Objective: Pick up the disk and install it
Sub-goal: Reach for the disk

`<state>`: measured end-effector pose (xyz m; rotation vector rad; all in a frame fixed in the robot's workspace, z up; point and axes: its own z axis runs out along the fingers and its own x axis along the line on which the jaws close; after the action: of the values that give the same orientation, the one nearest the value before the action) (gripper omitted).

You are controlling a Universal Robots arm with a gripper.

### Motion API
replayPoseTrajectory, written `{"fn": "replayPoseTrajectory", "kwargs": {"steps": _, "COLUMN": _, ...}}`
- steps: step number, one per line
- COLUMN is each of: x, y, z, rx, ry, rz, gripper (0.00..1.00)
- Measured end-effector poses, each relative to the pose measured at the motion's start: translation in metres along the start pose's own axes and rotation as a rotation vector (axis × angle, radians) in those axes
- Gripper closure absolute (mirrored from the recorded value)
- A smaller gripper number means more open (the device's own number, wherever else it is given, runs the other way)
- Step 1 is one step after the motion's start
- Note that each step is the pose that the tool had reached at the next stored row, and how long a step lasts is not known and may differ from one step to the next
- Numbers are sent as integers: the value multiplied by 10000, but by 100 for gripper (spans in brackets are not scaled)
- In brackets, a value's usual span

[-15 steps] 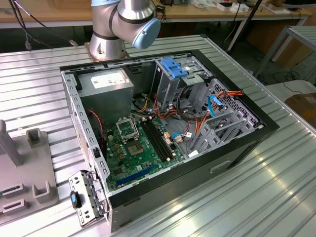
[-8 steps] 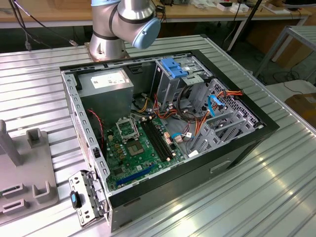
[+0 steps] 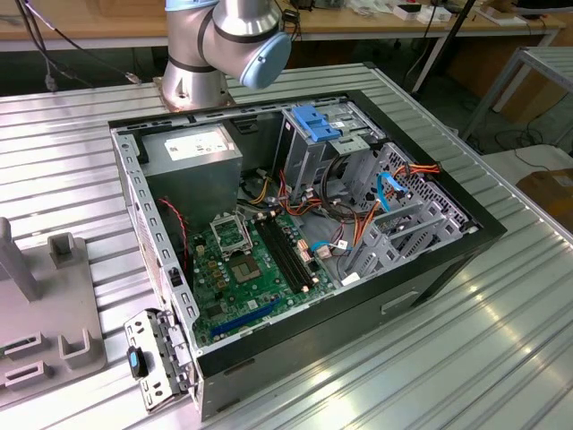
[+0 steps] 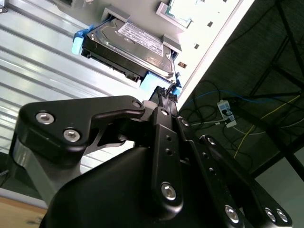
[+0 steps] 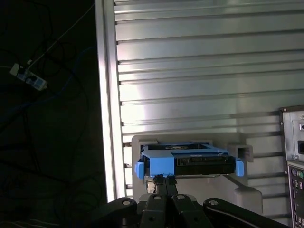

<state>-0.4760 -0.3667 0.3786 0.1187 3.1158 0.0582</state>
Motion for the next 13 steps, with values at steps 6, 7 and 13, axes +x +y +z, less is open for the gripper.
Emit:
{"fn": "replayPoseTrajectory", "kwargs": {"steps": 6, "x": -2, "y": 2, "z": 17, "rx": 8, "ry": 2, "rz": -1, "gripper": 89}}
{"fn": "replayPoseTrajectory", "kwargs": {"steps": 7, "x": -18, "y": 3, "z": 41, "rx": 29, "ry": 1, "rz": -1, "gripper": 89}}
{"fn": "replayPoseTrajectory", "kwargs": {"steps": 13, "x": -22, "y": 96, "z": 121, "rx": 55, "ry": 2, "rz": -2, "gripper": 89}}
